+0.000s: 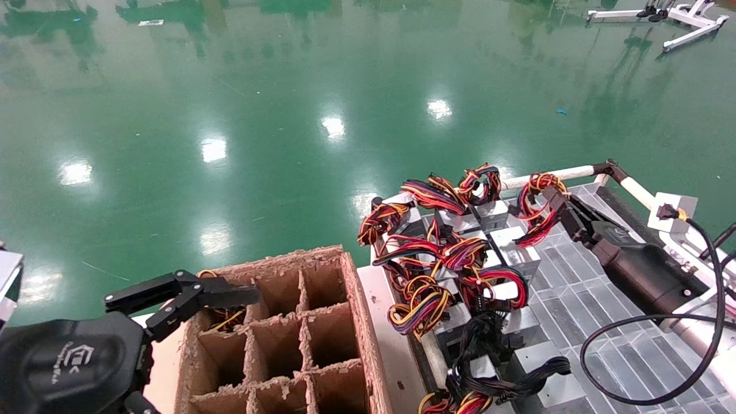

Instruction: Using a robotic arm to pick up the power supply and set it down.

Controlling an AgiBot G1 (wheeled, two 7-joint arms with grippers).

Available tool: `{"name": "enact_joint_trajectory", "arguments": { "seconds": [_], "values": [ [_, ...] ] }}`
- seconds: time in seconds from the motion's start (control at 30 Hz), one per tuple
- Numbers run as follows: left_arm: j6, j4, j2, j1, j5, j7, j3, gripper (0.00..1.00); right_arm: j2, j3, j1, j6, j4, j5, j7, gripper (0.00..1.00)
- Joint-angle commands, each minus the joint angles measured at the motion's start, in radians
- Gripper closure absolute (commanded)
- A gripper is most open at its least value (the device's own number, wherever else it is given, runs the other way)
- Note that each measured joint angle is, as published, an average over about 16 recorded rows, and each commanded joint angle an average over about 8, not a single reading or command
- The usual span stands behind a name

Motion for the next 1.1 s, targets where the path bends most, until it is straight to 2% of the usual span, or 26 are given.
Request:
{"name": "enact_joint_trajectory", "arguments": {
  "seconds": [0.03, 0.83, 1.1],
  "values": [
    [0.000, 0.000, 0.000, 0.000, 0.000, 0.000, 0.000, 0.00, 0.000, -0.001, 0.001, 0.000, 0.000, -0.001, -0.001, 0.00],
    [0.000, 0.000, 0.000, 0.000, 0.000, 0.000, 0.000, 0.00, -0.001, -0.004, 0.007, -0.002, -0.002, -0.007, -0.002, 0.00],
    [0.000, 0.000, 0.000, 0.000, 0.000, 0.000, 0.000, 0.00, 0.021, -0.042, 0.050, 0.006, 0.009, -0.061, 0.033, 0.00]
  ]
}}
